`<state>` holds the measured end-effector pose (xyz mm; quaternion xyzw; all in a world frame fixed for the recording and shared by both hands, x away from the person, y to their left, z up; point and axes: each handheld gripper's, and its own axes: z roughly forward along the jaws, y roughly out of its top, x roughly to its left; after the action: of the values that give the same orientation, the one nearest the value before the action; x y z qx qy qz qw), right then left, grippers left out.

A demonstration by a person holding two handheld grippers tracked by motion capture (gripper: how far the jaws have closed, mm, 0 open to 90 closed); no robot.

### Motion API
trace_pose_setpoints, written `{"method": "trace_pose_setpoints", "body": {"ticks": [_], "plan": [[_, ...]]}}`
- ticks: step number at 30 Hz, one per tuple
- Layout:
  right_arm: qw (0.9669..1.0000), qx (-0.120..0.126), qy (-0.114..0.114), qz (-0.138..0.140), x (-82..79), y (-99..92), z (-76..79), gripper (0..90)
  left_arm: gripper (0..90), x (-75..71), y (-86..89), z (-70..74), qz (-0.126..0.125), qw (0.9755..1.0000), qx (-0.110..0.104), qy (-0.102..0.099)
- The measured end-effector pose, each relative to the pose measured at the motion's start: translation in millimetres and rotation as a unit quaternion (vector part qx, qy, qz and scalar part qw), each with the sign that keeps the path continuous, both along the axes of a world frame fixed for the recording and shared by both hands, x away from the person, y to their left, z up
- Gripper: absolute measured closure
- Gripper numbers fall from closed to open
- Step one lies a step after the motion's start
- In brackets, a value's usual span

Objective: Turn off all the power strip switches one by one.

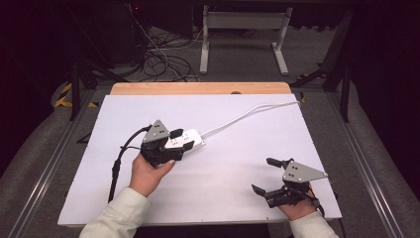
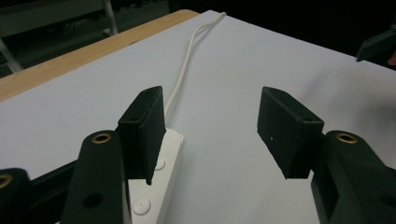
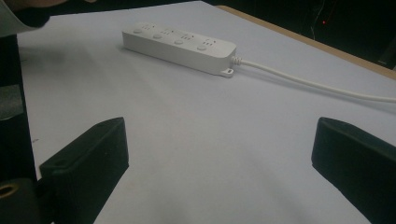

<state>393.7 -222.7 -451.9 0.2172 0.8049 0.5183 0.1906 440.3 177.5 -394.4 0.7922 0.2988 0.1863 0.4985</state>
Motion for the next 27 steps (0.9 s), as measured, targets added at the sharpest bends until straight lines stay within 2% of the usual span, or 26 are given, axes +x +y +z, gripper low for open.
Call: {"method": "trace_pose_setpoints", "body": {"ticks": [3,7,9,11,15,20,25,27], "plan": [[1.0000,0.000,-0.001,0.002,0.0,0.7,0.1,4.4,37.6,-10.9,10.0,5.5,-0.009,0.9999,-0.006,-0.009],[1.0000,-0.001,-0.002,0.002,-0.2,1.0,0.4,4.4,34.6,-22.8,21.7,5.0,-0.016,0.9997,-0.018,-0.005],[1.0000,0.000,-0.002,0.003,-0.2,1.1,0.5,4.4,34.6,-29.4,27.8,3.3,-0.016,0.9998,-0.010,-0.008],[1.0000,0.000,-0.003,0.003,-0.3,1.2,0.5,4.4,34.5,-35.0,34.3,3.1,-0.013,0.9997,0.006,-0.021],[1.0000,0.000,-0.003,0.003,-0.4,0.8,0.5,4.4,30.8,-47.0,45.8,-1.0,-0.003,0.9993,0.002,-0.037],[1.0000,0.000,-0.003,0.003,-0.8,0.8,0.7,4.4,29.0,-62.0,61.1,-13.5,0.004,0.9989,0.013,-0.045],[1.0000,0.000,-0.003,0.003,-1.1,1.3,1.0,4.4,25.9,-74.4,77.0,-28.8,0.010,0.9986,0.001,-0.053],[1.0000,0.000,-0.003,0.003,-1.2,1.3,1.0,4.4,24.5,-78.7,84.8,-35.7,0.020,0.9980,-0.003,-0.061]]}}
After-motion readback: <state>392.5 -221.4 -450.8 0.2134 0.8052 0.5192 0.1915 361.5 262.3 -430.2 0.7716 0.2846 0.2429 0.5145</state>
